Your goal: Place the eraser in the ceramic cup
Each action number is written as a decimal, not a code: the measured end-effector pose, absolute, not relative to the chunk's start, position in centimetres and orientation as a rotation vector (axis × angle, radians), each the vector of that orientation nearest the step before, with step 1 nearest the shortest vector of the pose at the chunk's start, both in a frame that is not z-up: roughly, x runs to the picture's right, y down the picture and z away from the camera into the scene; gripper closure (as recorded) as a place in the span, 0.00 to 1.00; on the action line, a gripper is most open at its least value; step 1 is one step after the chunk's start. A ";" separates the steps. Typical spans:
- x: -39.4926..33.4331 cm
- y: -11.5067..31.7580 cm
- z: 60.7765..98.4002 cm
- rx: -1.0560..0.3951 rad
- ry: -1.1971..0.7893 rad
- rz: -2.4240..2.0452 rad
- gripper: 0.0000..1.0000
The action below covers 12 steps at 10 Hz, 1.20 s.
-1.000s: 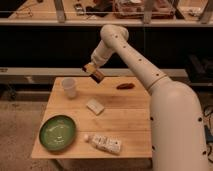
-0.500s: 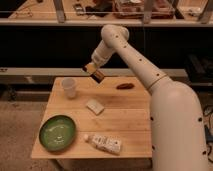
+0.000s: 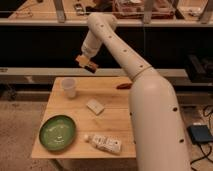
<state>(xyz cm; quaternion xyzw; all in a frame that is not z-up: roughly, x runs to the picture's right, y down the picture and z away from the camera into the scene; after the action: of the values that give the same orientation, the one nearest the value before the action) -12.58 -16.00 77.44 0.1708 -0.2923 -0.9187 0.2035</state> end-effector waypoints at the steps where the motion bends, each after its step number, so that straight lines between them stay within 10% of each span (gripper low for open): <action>1: -14.9 -16.4 76.8 0.515 -0.840 -2.639 1.00; 12: -24.7 -10.7 83.4 0.351 -0.987 -2.700 1.00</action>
<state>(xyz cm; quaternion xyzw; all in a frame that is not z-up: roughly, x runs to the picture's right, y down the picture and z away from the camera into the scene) -24.68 -10.66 83.44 0.1203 -0.3381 -0.9253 0.1224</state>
